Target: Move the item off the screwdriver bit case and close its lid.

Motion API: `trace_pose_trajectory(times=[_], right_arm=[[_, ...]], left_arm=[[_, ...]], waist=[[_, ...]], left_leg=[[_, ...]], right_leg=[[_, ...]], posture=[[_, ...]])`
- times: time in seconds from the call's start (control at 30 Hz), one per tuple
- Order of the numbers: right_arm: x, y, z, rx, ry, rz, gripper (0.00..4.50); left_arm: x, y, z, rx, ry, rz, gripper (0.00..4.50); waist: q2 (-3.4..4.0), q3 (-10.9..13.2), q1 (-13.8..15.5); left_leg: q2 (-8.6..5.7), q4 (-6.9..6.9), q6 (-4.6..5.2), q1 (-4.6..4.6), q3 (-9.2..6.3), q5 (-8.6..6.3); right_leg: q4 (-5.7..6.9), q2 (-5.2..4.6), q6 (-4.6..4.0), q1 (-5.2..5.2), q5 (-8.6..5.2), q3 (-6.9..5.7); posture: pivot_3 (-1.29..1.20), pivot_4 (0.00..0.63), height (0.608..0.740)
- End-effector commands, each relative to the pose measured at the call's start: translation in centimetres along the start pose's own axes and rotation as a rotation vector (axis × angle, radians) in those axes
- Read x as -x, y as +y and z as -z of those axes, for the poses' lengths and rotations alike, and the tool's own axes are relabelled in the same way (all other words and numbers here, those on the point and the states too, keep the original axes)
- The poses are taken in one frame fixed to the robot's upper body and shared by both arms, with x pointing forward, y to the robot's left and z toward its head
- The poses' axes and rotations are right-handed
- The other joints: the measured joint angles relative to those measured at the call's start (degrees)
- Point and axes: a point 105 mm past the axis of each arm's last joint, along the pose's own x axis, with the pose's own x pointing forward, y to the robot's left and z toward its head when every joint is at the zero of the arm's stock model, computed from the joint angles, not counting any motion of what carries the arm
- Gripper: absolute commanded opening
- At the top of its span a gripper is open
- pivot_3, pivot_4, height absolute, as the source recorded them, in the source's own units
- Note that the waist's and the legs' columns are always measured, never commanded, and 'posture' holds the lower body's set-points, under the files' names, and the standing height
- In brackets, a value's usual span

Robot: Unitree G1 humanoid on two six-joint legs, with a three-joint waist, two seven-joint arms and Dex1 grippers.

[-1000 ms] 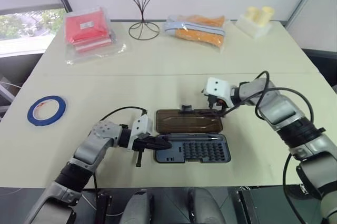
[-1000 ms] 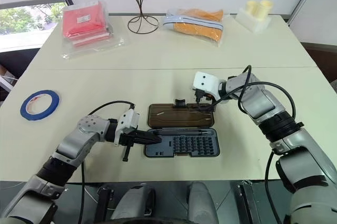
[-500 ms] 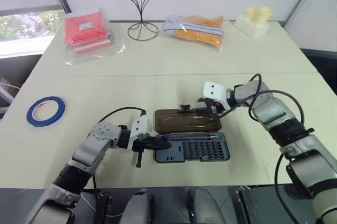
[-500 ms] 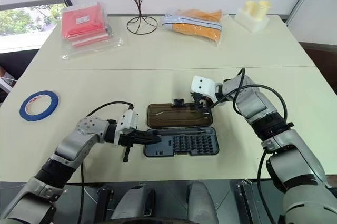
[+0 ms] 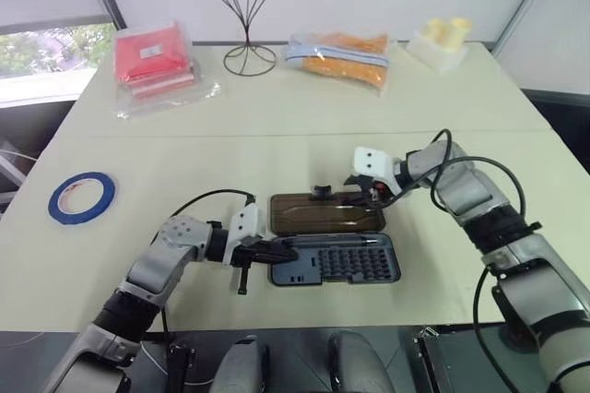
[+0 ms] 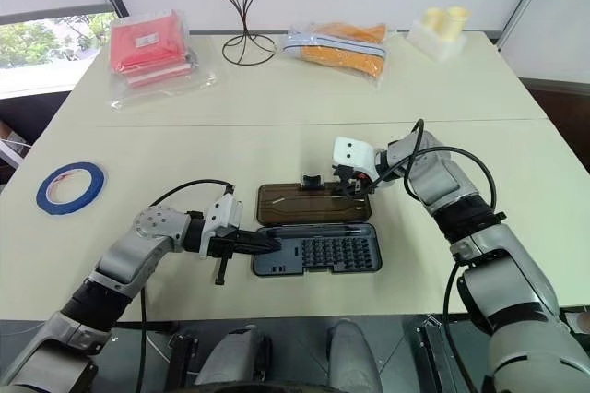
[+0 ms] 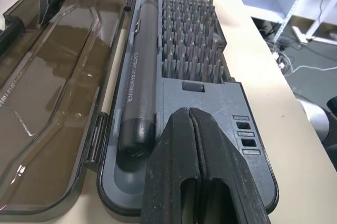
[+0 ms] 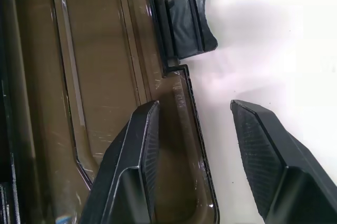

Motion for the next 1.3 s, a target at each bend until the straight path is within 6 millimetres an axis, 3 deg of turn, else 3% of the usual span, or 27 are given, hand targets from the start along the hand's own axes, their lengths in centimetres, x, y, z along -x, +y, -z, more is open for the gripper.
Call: trace_pose_trajectory(times=[0.03, 0.1, 0.37, 0.6, 1.0, 1.17, 1.3], right_arm=[[-0.9, 0.1, 1.1, -0.019, 0.047, -0.024, 0.93], [-1.1, 0.2, 1.4, -0.016, 0.062, -0.038, 0.03], [-1.5, 1.0, 2.1, 0.037, 0.092, -0.083, 0.03], [0.3, -0.1, 0.5, 0.291, 0.105, 0.118, 0.03], [3.4, 1.8, -3.2, 0.429, 0.063, 0.416, 0.03], [3.9, 2.8, -4.3, 0.444, 0.058, 0.447, 0.03], [4.1, 3.5, -4.7, 0.444, 0.054, 0.45, 0.03]], left_arm=[[0.4, -0.1, 1.6, 0.034, 0.059, -0.029, 0.0], [0.4, 0.0, 1.6, 0.033, 0.058, -0.035, 0.0], [0.8, 0.1, 1.9, 0.037, 0.063, -0.056, 0.0], [3.0, 0.9, 1.5, 0.103, 0.048, -0.13, 0.0], [9.3, 5.7, -4.0, 0.167, -0.135, -0.432, 0.0], [11.0, 7.6, -4.1, 0.171, -0.135, -0.516, 0.0], [10.7, 8.8, -3.5, 0.186, -0.125, -0.525, 0.0]], waist=[[0.02, -0.02, -0.03], [0.0, -0.15, -0.1], [0.08, -0.37, 0.04], [0.08, -0.37, 0.07], [0.05, -0.28, 0.46], [0.05, -0.28, 0.17], [0.04, -0.27, 0.33]], left_leg=[[0.0, 0.01, 0.0, 0.01, 0.0, 0.0], [0.01, 0.01, 0.0, 0.03, 0.0, 0.0], [0.02, 0.01, 0.0, 0.24, -0.02, 0.0], [0.02, 0.0, -0.01, 0.24, -0.03, 0.0], [-0.03, 0.06, -0.01, -0.24, -0.09, 0.0], [-0.04, 0.02, -0.01, -0.22, -0.06, 0.0], [-0.04, 0.02, -0.01, -0.24, -0.06, 0.0]], right_leg=[[0.01, 0.0, 0.0, 0.01, 0.0, 0.0], [0.01, 0.0, 0.0, 0.02, 0.0, 0.0], [0.01, 0.0, 0.0, 0.24, 0.0, 0.0], [0.01, -0.01, 0.0, 0.23, 0.0, 0.0], [0.0, -0.03, 0.0, -0.17, 0.0, -0.02], [-0.01, -0.03, 0.0, -0.18, 0.0, -0.02], [-0.02, -0.01, 0.0, -0.2, 0.0, -0.02]], posture=[[0.0, 0.15, 0.74], [0.0, 0.15, 0.74], [0.0, 0.15, 0.74], [0.0, 0.15, 0.74], [0.0, 0.15, 0.74], [0.0, 0.15, 0.74], [0.0, 0.15, 0.74]])
